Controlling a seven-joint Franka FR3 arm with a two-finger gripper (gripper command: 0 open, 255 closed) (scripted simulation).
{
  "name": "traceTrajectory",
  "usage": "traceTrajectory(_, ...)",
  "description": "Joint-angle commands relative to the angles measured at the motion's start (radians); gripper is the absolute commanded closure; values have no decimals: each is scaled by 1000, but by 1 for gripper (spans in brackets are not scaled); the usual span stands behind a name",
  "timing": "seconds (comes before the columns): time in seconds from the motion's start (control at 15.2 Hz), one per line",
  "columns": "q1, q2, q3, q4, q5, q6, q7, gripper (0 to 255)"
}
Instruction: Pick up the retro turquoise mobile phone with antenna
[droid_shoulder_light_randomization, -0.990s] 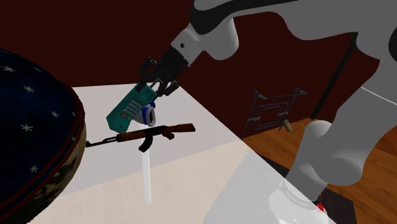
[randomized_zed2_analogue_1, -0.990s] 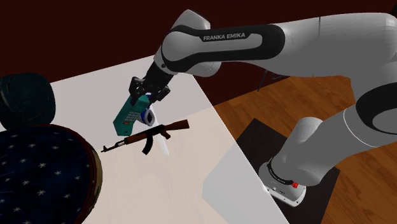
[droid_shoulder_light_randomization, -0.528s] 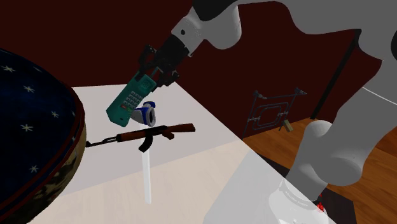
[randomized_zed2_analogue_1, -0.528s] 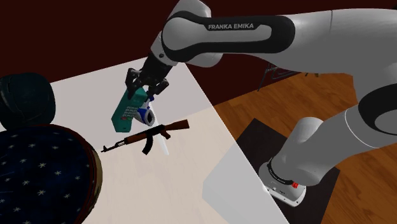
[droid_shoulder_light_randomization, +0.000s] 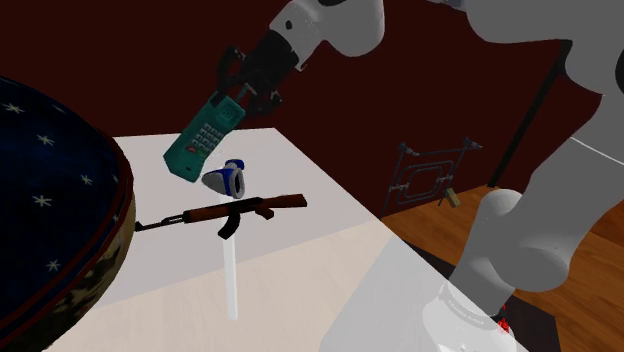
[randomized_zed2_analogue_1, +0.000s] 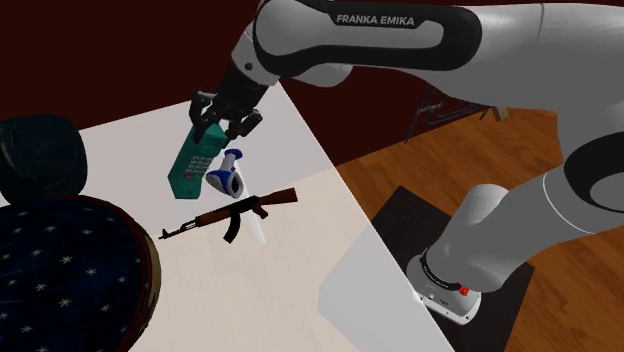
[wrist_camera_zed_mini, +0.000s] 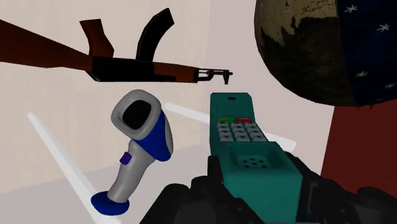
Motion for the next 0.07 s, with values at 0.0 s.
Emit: traceTrajectory(0.0, -1, -2, -1, 8, -3, -8, 5, 255)
